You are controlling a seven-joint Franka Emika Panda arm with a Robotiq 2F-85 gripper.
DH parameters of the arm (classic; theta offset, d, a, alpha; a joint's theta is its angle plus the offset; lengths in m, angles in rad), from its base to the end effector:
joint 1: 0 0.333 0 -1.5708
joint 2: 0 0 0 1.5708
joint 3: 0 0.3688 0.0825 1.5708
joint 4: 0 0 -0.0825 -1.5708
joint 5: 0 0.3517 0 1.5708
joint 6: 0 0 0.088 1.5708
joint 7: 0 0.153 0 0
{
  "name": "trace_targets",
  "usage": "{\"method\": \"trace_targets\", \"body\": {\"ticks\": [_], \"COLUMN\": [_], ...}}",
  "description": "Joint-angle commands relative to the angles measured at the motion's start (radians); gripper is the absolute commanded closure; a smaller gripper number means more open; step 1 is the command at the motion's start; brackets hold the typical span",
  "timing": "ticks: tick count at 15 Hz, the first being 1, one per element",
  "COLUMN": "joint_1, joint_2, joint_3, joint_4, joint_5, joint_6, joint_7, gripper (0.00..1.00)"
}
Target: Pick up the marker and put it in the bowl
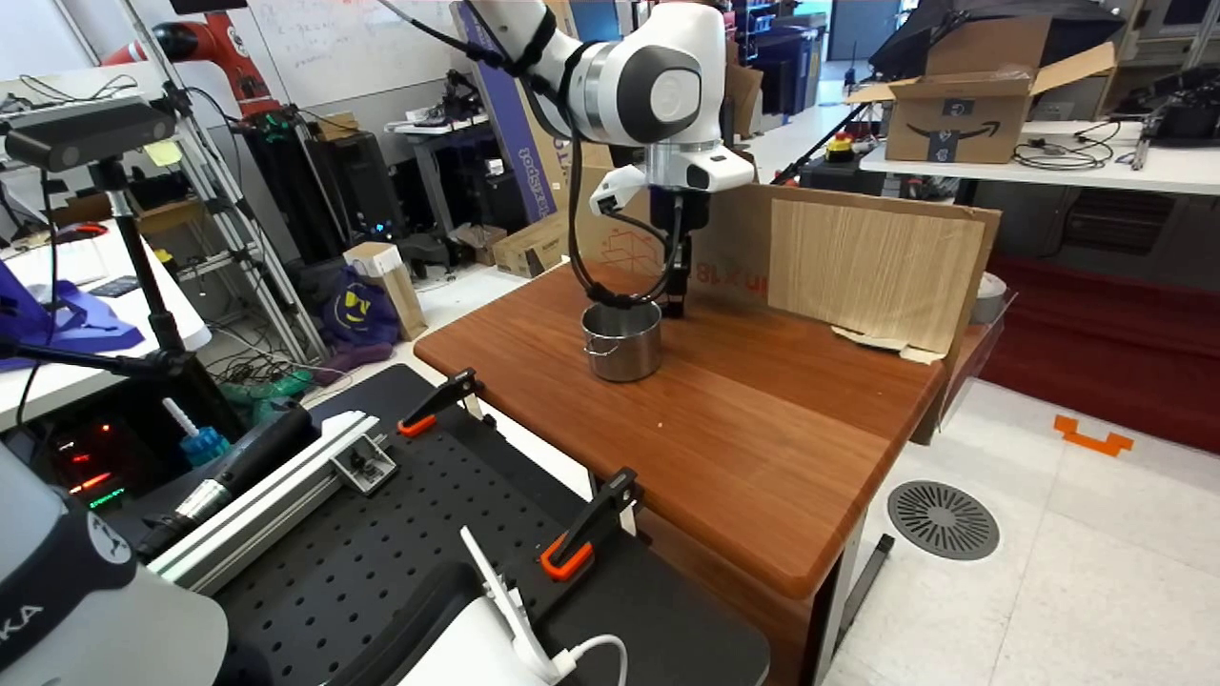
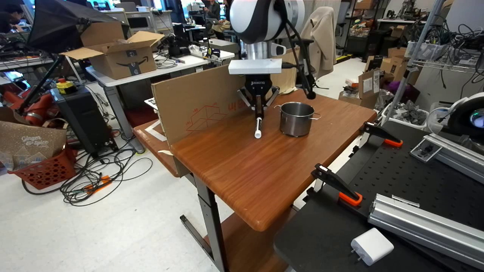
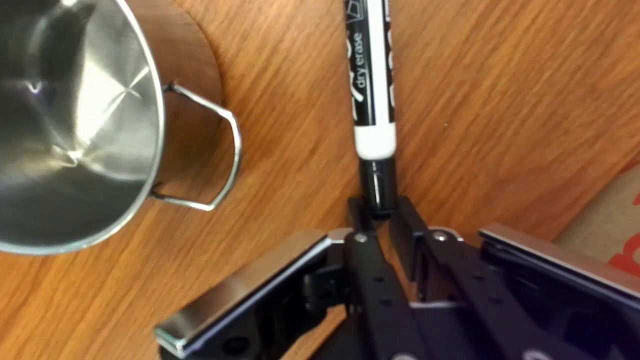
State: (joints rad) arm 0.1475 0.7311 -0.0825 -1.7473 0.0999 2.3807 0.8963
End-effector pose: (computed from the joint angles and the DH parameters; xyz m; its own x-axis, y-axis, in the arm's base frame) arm 0.6603 0.0519 0.1665 0.6275 -0.7760 -0.0639 -0.7729 -0.6308 0.0692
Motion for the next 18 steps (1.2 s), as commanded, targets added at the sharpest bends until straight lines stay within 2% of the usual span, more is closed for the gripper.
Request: {"method": "trace_targets", "body": {"ticks": [1,10,14,18], "joint_1": [0.014,0.02,0.033,0.06], "joint_2": [0.008,-0.162,-0.258,-0.347], "joint_3": [-0.014,-0.022,-0.041,-0.07], "joint_4": [0.024,-0.061,-0.157,-0.278], "joint_5": [-0.011,-0.031,-0.107,-0.244], "joint_6": [-0.017,0.011,0.025,0.047], "joint_7": [0.019,0.022,0.054,0.145], "gripper": [0.96,0.96,0.96,0.96]}}
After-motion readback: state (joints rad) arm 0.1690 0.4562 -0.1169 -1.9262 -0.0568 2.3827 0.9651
